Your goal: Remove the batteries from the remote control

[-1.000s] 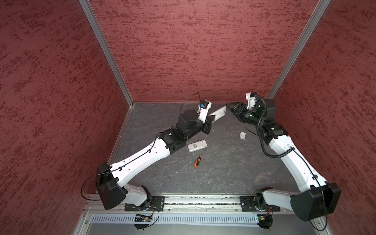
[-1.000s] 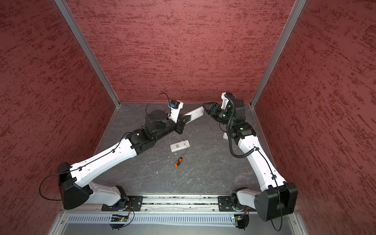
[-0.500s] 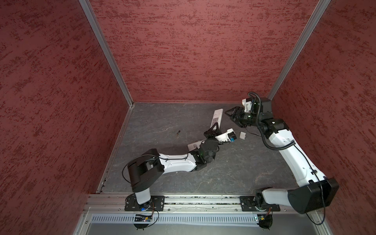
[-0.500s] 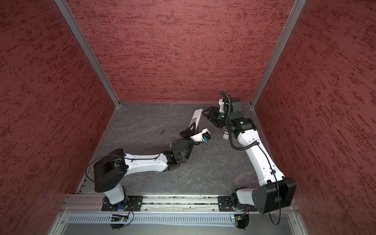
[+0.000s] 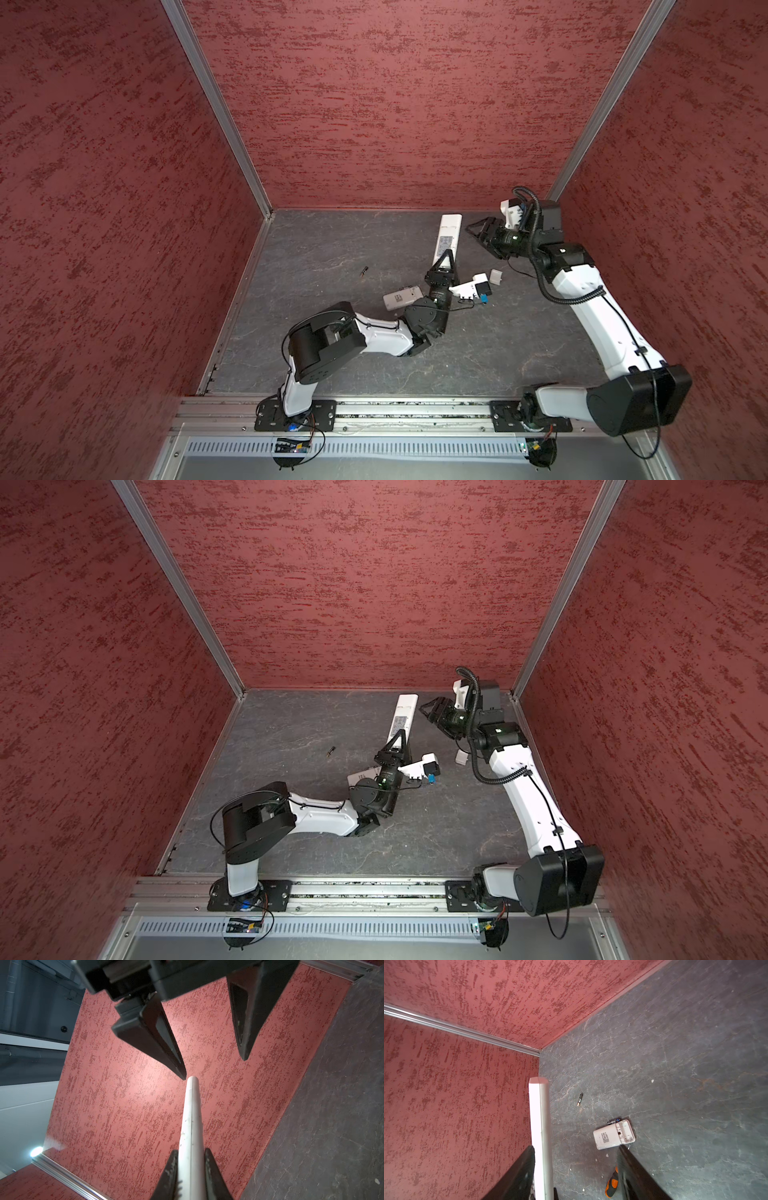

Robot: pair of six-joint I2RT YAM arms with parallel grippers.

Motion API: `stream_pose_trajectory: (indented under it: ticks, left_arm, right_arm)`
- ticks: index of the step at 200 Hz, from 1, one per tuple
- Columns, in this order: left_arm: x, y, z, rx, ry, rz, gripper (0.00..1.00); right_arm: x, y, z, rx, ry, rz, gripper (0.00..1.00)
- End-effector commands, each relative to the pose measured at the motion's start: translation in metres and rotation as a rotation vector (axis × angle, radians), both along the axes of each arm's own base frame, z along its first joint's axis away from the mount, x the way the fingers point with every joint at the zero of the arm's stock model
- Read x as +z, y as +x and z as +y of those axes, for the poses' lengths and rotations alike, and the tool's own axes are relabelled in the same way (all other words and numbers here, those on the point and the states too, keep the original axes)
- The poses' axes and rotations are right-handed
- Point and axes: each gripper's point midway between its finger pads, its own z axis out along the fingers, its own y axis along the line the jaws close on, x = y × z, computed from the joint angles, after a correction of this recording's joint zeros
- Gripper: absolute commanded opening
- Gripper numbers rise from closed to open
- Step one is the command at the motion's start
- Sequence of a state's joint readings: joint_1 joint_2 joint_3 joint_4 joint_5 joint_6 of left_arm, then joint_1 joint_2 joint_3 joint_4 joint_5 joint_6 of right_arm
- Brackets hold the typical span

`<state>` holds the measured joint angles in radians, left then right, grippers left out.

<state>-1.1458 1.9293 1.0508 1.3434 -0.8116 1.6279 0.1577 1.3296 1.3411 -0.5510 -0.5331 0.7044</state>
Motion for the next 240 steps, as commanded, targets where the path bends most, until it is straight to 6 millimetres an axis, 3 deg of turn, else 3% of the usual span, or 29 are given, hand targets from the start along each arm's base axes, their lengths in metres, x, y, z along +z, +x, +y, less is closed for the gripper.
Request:
stream_pose_trajectory:
  ticks: [1, 67, 150, 168, 214, 240]
  left_arm:
    - [0.037, -0.008, 0.007, -0.004, -0.108, -0.056, 0.00]
    - [0.035, -0.010, 0.002, -0.015, -0.124, -0.035, 0.00]
    - [0.029, -0.012, -0.004, -0.032, -0.138, -0.010, 0.00]
    - [0.030, -0.012, -0.005, -0.038, -0.140, -0.008, 0.00]
    - [0.026, -0.009, -0.009, -0.041, -0.138, 0.005, 0.00]
    - [0.025, -0.006, -0.008, -0.035, -0.139, 0.013, 0.00]
  right_arm:
    - [0.017, 0.004, 0.009, 0.067, 0.020, -0.106, 0.64]
    - [0.021, 0.011, 0.021, 0.136, 0.061, -0.139, 0.62]
    - [0.022, 0.024, 0.039, 0.195, 0.098, -0.140, 0.51]
    - [0.010, 0.030, 0.043, 0.203, 0.095, -0.112, 0.47]
    - [0.003, 0.031, 0.055, 0.238, 0.095, -0.100, 0.36]
    - [0.003, 0.030, 0.059, 0.248, 0.102, -0.103, 0.22]
